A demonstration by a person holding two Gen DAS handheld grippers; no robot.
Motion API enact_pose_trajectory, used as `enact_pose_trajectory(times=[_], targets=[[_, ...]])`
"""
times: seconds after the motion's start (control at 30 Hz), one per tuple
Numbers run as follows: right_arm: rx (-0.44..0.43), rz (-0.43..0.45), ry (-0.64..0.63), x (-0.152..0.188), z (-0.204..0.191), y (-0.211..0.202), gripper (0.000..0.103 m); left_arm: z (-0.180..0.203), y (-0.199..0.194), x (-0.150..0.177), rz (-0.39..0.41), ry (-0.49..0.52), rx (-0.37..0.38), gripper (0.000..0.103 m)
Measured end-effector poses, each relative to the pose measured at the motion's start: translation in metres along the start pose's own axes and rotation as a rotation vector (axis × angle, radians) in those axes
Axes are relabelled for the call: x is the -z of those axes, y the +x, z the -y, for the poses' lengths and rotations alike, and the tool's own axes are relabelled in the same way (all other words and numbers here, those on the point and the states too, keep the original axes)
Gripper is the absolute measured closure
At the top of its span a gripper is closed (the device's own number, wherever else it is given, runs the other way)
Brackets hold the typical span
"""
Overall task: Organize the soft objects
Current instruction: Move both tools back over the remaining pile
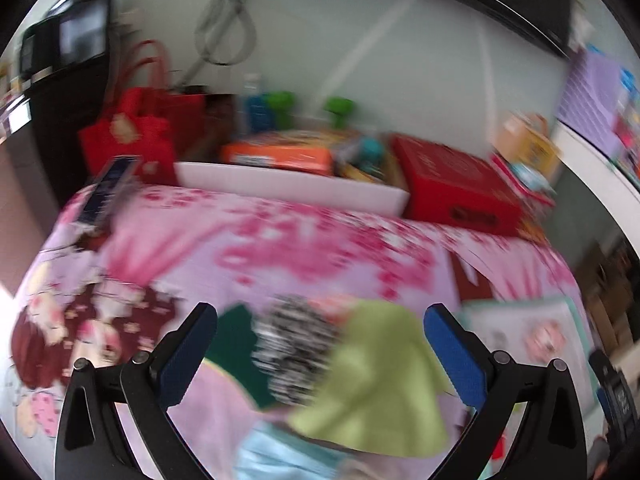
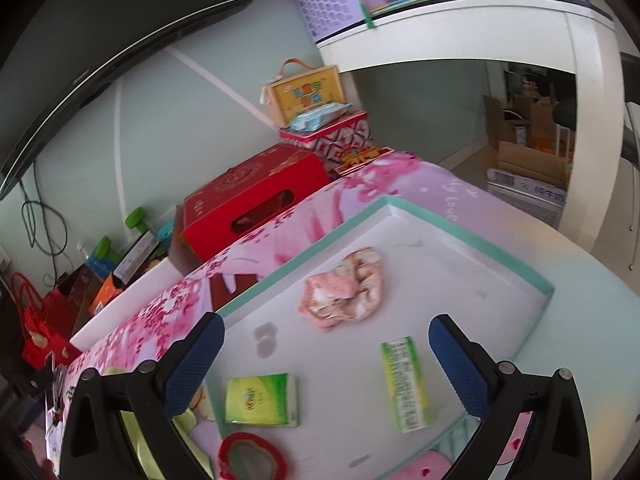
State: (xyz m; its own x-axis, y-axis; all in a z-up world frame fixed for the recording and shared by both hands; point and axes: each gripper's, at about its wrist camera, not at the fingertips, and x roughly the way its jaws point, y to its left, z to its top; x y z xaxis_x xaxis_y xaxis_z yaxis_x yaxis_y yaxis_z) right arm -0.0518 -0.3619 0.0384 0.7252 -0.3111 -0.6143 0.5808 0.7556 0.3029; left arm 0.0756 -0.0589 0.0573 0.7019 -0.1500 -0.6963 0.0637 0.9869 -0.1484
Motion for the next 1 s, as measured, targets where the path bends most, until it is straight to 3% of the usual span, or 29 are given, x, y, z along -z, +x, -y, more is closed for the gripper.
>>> enact_pose_trajectory(times=[0.23, 0.43, 0.6, 0.7, 0.87, 1.0], targets=[[-0.047, -0.039, -0.102, 0.003, -0.042, -0.002, 0.0, -0.072, 0.004, -0.014, -0.033, -0.132, -0.101, 0.0], [-0.076, -0.07, -0.216, 0.005, -0.089, -0.01, 0.0, -0.105, 0.011, -0.009, -0.087, -0.189, -0.155, 0.0], [-0.126, -0.109, -0.305, 0.016, -0.131, -0.006, 0.0, -0.113, 0.016, -0.006, -0.101, -0.219, -0.142, 0.0], [-0.173, -0.176, -0.338, 0.035, -0.15, 0.007, 0.0, -0.113, 0.021, -0.006, -0.123, -0.222, -0.128, 0.0], [-0.186, -0.281, -0.399, 0.065, -0.164, 0.034, 0.0, -0.111, 0.025, -0.003, -0.152, -0.214, -0.13, 0.0], [-0.202, -0.344, -0.438, 0.083, -0.17, 0.046, 0.0, -0.108, 0.036, 0.004, -0.218, -0.219, -0.13, 0.0]])
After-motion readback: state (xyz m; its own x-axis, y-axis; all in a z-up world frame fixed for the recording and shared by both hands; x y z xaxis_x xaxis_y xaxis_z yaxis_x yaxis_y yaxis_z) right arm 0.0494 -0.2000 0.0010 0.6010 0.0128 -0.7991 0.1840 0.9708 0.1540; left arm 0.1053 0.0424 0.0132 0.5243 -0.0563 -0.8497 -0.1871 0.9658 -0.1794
